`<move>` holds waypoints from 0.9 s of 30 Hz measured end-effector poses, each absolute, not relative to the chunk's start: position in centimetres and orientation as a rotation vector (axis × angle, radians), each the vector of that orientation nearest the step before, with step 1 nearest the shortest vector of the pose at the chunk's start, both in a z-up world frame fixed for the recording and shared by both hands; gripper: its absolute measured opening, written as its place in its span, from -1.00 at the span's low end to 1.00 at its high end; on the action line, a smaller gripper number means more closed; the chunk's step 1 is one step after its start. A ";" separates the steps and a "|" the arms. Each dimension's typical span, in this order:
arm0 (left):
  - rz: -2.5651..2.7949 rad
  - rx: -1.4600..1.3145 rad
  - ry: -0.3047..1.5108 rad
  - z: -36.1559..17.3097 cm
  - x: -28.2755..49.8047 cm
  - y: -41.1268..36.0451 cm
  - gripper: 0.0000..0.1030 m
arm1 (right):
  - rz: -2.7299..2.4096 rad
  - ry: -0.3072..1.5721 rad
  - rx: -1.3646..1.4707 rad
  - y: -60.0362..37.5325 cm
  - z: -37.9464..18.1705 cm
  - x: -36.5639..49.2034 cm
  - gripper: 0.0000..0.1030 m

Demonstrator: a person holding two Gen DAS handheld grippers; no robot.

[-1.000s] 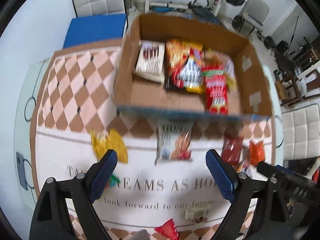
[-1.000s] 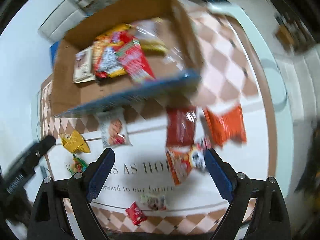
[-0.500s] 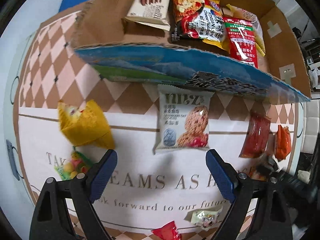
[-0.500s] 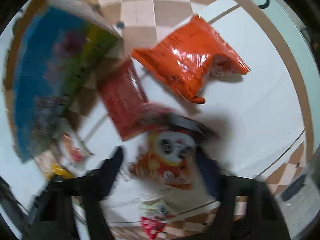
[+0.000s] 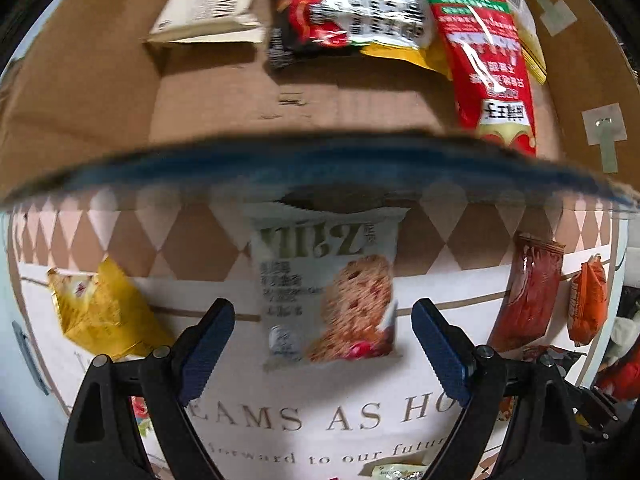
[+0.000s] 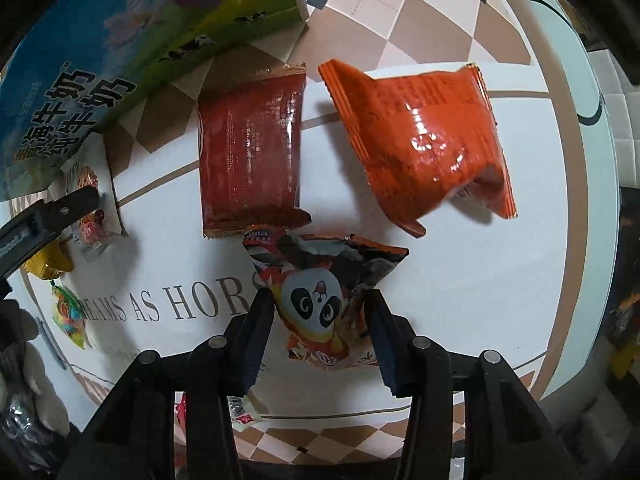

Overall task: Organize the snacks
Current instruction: 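Grasp the nitz cookie packet with left tool while right tool grasps panda-print bag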

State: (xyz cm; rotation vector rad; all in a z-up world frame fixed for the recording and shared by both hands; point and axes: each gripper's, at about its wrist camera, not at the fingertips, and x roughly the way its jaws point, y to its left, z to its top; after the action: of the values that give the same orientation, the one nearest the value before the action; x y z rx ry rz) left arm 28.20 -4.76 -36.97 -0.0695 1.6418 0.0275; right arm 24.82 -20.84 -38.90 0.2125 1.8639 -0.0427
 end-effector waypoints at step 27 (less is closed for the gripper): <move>0.040 0.051 1.681 -38.3 15.4 -8.1 0.37 | 0.055 1.922 0.122 -19.9 -39.4 23.5 0.20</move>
State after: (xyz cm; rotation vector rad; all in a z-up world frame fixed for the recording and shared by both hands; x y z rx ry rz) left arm 15.37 -8.06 -38.32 0.0512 1.6815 0.0396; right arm 23.47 -19.91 -39.44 0.1217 1.9223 0.0545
